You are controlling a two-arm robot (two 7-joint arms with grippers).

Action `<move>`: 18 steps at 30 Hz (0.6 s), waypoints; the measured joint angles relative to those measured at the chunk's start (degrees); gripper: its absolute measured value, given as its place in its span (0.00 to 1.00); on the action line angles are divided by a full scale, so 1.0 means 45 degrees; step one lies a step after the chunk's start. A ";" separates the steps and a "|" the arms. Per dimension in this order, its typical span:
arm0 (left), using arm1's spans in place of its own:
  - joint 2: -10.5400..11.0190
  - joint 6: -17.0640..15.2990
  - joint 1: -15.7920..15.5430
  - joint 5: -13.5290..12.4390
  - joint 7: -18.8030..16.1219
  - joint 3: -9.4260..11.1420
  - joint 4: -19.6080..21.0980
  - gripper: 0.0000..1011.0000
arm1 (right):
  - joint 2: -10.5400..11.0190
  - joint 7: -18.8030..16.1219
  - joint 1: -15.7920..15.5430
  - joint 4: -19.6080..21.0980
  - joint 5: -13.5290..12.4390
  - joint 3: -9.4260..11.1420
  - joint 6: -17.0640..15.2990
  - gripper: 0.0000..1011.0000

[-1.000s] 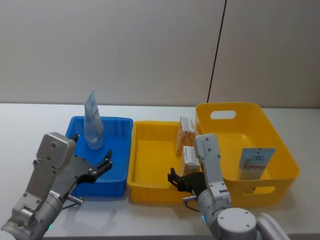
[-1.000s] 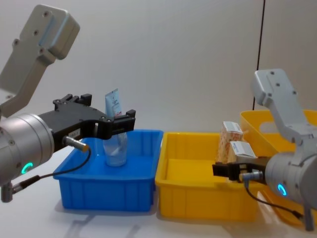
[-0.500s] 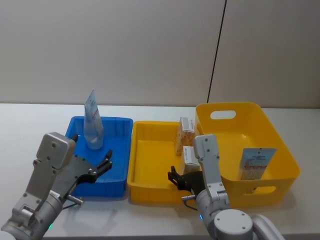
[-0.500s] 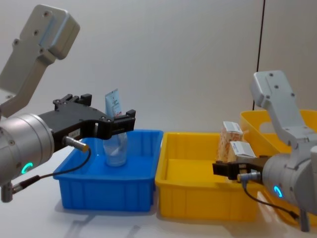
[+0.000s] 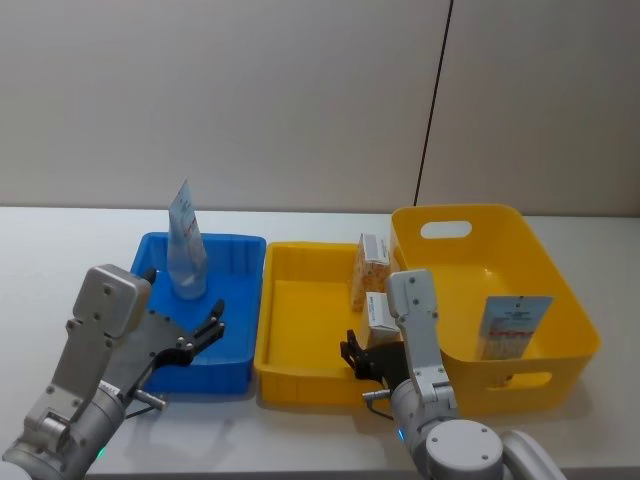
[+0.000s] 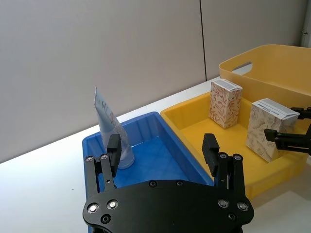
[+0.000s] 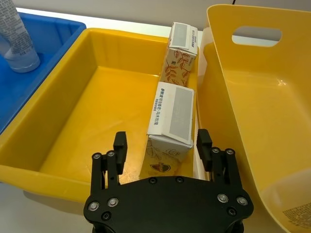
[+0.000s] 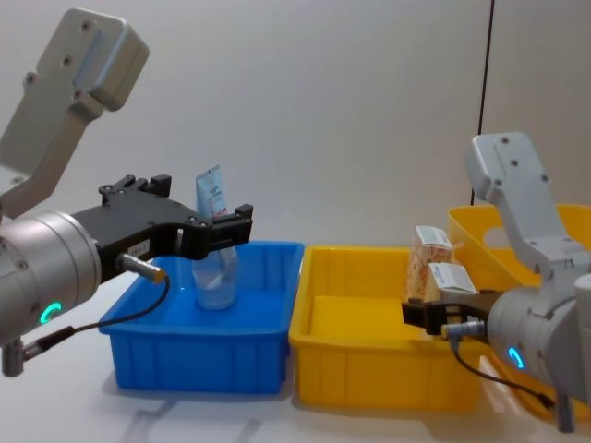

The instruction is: Bimanual collaborative sorting of washing and personal care products

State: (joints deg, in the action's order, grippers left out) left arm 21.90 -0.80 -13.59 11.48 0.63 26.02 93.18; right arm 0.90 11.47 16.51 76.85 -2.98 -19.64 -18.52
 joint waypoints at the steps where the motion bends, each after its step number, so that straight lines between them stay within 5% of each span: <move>1: 0.0000 0.0000 0.0001 0.0001 0.0000 0.0001 -0.0001 0.99 | -0.0003 0.0004 0.0002 -0.0009 0.0003 0.0001 0.0007 0.86; 18: 0.0000 0.0000 0.0000 0.0000 0.0000 0.0000 0.0000 0.99 | -0.0025 0.0029 0.0013 -0.0047 0.0033 0.0002 0.0066 0.34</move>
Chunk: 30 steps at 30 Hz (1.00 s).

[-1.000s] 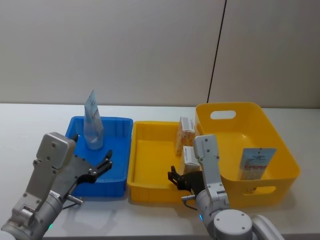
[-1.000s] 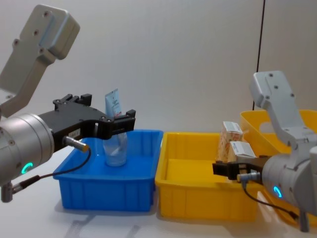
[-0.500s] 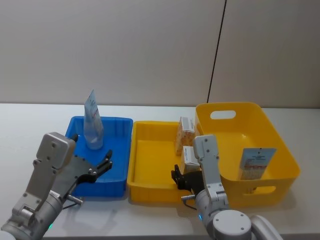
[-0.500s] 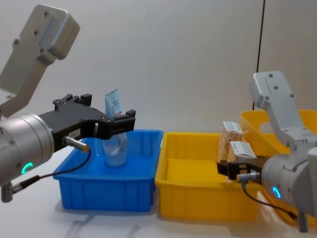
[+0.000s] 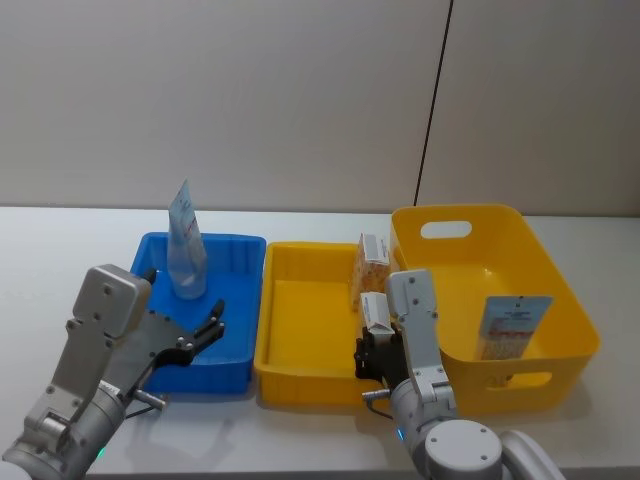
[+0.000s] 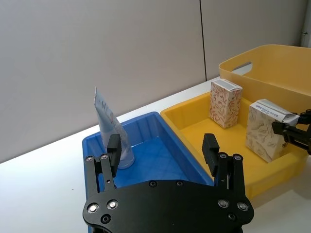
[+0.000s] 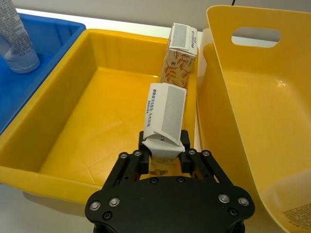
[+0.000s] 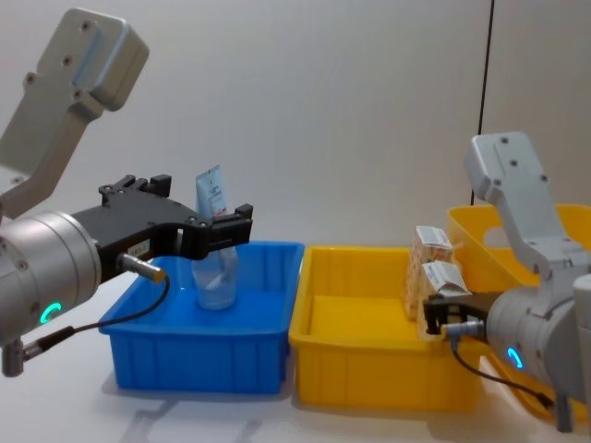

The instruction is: Bimanual collaborative sorting of washing and personal care products

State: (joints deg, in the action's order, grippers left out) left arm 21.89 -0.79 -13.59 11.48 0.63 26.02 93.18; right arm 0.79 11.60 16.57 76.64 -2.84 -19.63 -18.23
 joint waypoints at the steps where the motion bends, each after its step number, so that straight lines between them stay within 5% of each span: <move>1: 0.0000 0.0000 0.0000 0.0000 0.0000 0.0000 0.0000 0.99 | -0.0001 0.0000 0.0000 0.0000 0.0001 0.0000 0.0002 0.34; 11: 0.0000 0.0000 0.0000 0.0000 0.0000 0.0000 0.0000 0.99 | 0.0022 -0.0095 -0.0037 0.0034 0.0017 -0.0004 0.0279 0.22; 30: 0.0000 0.0000 0.0000 0.0000 0.0000 0.0000 0.0000 0.99 | 0.0070 -0.0948 -0.0138 0.0724 -0.0225 0.0166 0.2804 0.21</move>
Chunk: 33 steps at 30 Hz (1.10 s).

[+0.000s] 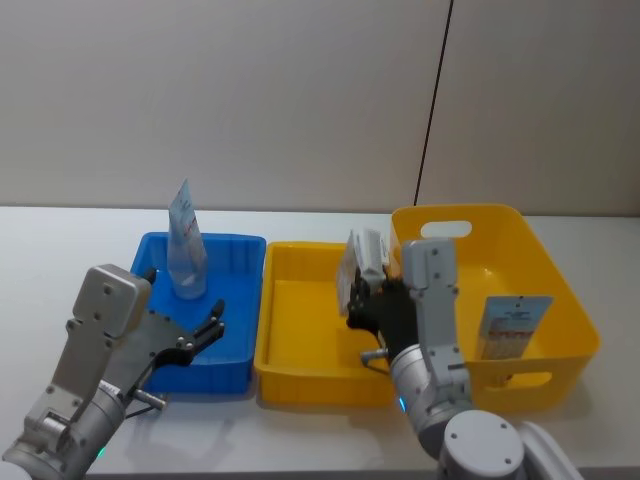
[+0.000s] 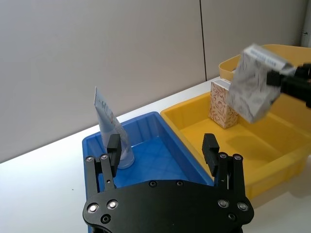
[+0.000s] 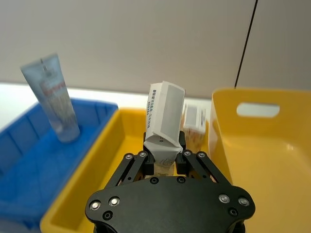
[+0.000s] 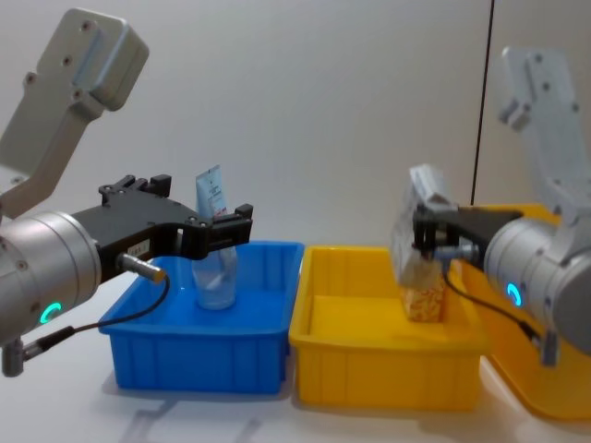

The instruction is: Bimanual collaborative sorting of washing and personal care products

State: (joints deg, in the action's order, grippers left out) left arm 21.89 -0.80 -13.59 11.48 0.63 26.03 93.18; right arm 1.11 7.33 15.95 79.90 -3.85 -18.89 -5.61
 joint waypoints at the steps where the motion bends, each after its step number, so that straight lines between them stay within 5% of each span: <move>1: 0.0000 0.0000 0.0000 -0.0001 0.0000 0.0000 0.0000 0.99 | -0.0007 -0.0028 0.0002 0.0041 -0.0024 0.0021 0.0108 0.21; 17: 0.0000 0.0000 0.0001 0.0000 0.0000 0.0000 0.0000 0.99 | -0.0114 0.0420 0.0016 0.1112 0.0025 0.0965 0.1952 0.21; 26: 0.0000 0.0000 0.0000 0.0000 0.0000 0.0000 -0.0001 0.99 | -0.0145 0.1219 -0.0074 0.1497 0.0520 0.1507 0.2103 0.21; 33: 0.0000 0.0000 0.0000 0.0001 0.0000 -0.0001 0.0000 0.99 | -0.0174 0.1930 -0.0138 0.1758 0.1059 0.1904 0.1421 0.21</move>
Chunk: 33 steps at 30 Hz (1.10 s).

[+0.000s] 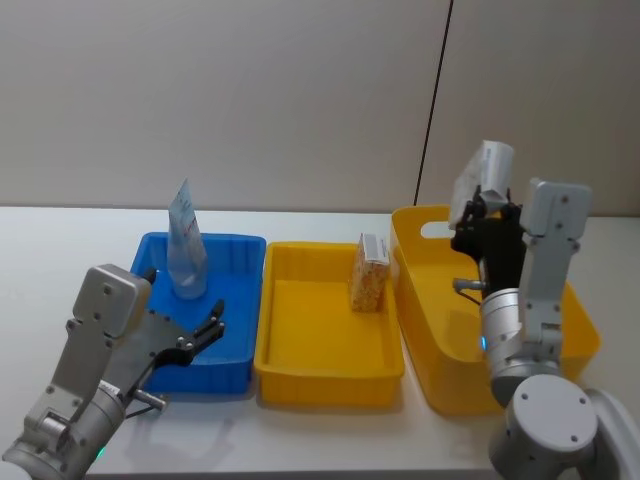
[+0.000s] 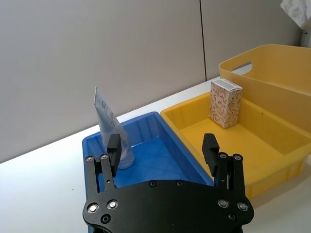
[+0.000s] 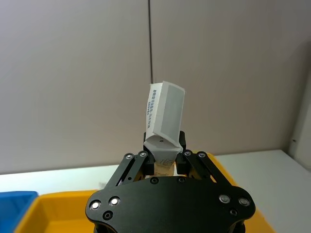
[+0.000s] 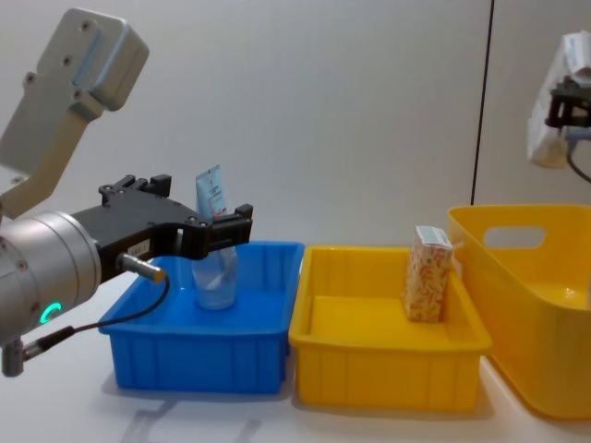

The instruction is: Bimanual collaborative sorting of washing and personal care products

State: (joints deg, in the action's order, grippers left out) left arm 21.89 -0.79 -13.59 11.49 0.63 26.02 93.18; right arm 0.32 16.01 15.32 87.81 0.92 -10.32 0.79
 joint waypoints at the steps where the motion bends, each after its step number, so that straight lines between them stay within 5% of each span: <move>1: 0.0000 0.0000 0.0000 0.0000 0.0000 0.0000 0.0000 0.99 | -0.0001 0.0036 -0.0004 0.0022 0.0039 0.0028 -0.0094 0.21; 15: 0.0000 0.0000 0.0000 -0.0001 0.0000 0.0001 0.0000 0.99 | -0.0124 0.0020 0.0220 0.0173 0.0313 0.0288 -0.2480 0.21; 33: 0.0000 0.0000 0.0000 -0.0001 -0.0001 0.0000 0.0000 0.99 | -0.0569 -0.0125 0.0784 -0.0409 0.0378 0.0432 -0.4321 0.21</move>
State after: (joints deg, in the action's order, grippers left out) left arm 21.89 -0.79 -13.59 11.48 0.62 26.02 93.18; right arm -2.24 15.45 18.85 85.97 2.62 -8.37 -18.66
